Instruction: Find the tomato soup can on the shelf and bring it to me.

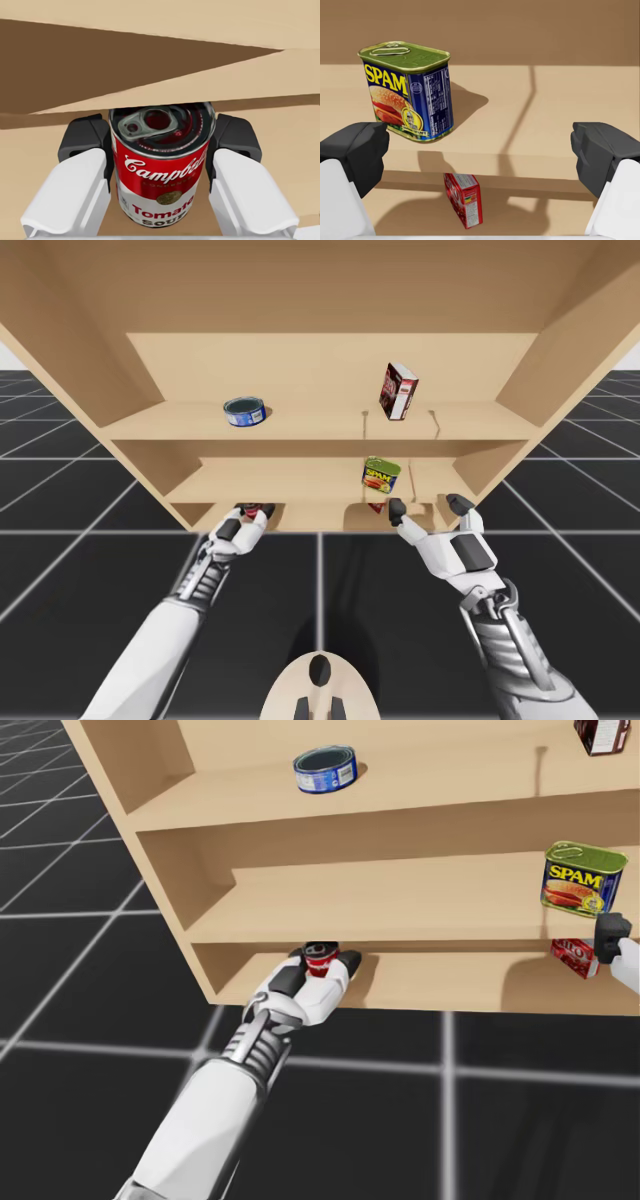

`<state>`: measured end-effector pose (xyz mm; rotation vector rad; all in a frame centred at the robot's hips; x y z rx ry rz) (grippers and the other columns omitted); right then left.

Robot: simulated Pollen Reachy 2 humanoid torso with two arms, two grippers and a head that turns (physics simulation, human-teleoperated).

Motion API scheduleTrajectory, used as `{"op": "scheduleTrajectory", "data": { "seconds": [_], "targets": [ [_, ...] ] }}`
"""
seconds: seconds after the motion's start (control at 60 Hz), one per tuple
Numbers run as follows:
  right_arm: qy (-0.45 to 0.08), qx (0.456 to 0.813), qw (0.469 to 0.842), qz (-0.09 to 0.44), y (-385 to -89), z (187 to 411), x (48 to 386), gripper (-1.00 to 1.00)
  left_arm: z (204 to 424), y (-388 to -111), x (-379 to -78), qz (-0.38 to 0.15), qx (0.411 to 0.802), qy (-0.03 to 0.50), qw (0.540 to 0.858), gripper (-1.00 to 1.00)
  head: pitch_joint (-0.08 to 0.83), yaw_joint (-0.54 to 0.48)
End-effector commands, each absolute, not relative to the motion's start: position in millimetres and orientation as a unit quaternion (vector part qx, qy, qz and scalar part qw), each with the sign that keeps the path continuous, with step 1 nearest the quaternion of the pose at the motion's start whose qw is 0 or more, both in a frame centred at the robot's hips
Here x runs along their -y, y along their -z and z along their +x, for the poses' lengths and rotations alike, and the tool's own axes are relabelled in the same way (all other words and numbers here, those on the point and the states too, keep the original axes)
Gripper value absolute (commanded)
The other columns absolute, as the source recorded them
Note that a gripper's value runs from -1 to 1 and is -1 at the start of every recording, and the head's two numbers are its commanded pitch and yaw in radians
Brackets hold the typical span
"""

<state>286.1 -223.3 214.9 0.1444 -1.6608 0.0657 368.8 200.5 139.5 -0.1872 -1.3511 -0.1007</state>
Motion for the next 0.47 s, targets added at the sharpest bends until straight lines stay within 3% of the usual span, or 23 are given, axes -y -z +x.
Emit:
{"op": "scheduleTrajectory", "data": {
  "seconds": [0.017,0.25,0.467],
  "targets": [
    [-0.022,0.737,0.672,0.071,-214.0,285.6,220.1,-1.0,361.5,-149.9,-180.7,-0.117,0.659,0.047,0.742,1.0,0.586,0.27],
    [-0.023,0.738,0.671,0.068,-213.9,286.0,219.7,-1.0,332.0,-165.4,-190.3,-0.095,0.674,0.063,0.73,1.0,0.582,0.27],
    [-0.024,0.737,0.672,0.065,-212.9,286.2,218.9,-1.0,278.7,-166.0,-205.2,-0.075,0.668,0.083,0.735,1.0,0.58,0.27]
  ]
}}
